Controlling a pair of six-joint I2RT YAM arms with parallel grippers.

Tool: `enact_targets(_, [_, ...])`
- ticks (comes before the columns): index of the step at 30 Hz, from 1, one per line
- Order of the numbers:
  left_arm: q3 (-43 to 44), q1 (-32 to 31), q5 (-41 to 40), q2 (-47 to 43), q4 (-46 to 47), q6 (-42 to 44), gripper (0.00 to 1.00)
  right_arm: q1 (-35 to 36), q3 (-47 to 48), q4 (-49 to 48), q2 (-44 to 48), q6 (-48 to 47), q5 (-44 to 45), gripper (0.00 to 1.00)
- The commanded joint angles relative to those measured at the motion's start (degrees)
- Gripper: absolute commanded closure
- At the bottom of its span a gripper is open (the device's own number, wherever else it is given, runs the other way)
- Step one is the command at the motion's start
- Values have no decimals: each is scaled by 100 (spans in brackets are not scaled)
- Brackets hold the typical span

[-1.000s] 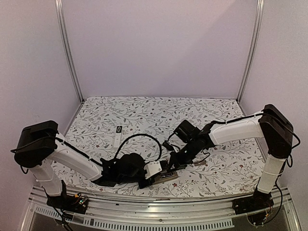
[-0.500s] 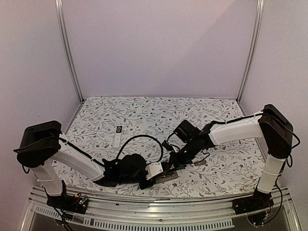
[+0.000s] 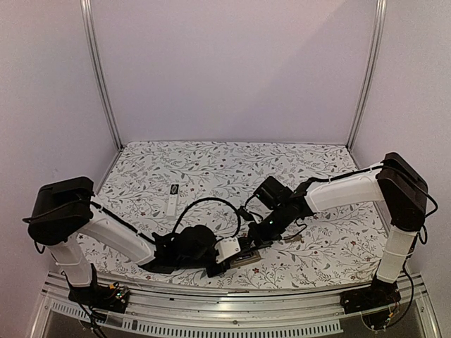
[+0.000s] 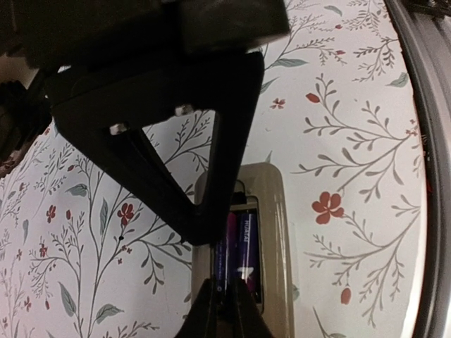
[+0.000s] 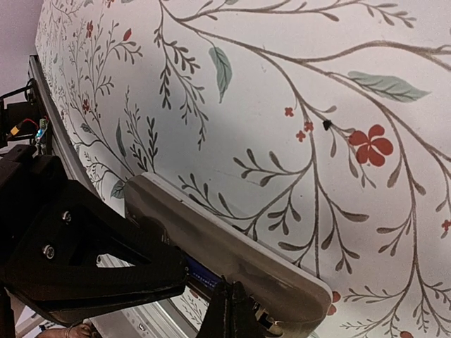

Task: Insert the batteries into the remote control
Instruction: Press the battery in the battery compartment.

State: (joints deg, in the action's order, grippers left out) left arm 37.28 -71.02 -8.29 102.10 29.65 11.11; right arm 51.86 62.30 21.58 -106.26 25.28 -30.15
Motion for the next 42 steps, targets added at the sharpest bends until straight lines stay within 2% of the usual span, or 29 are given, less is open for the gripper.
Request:
enact_targets(1, [89,70,104,302,-279,-64,93,27,-60,221,-171,-115,286,100])
enact_targets(9, [-34,9,-9,315,-536,-101,94,35,-111,424,-147,-107,343,100])
enact_targets(20, [276,-41,-252,581,-1227,-147,96,31,161,904,-398,-99,497,100])
enact_targets(32, [245,-83,-228,626,-1415,75,96,-312,748,955,35,-34,118,100])
enact_targets(42, [744,-78,-128,678,-1390,321,96,-439,564,1055,350,3,213,100])
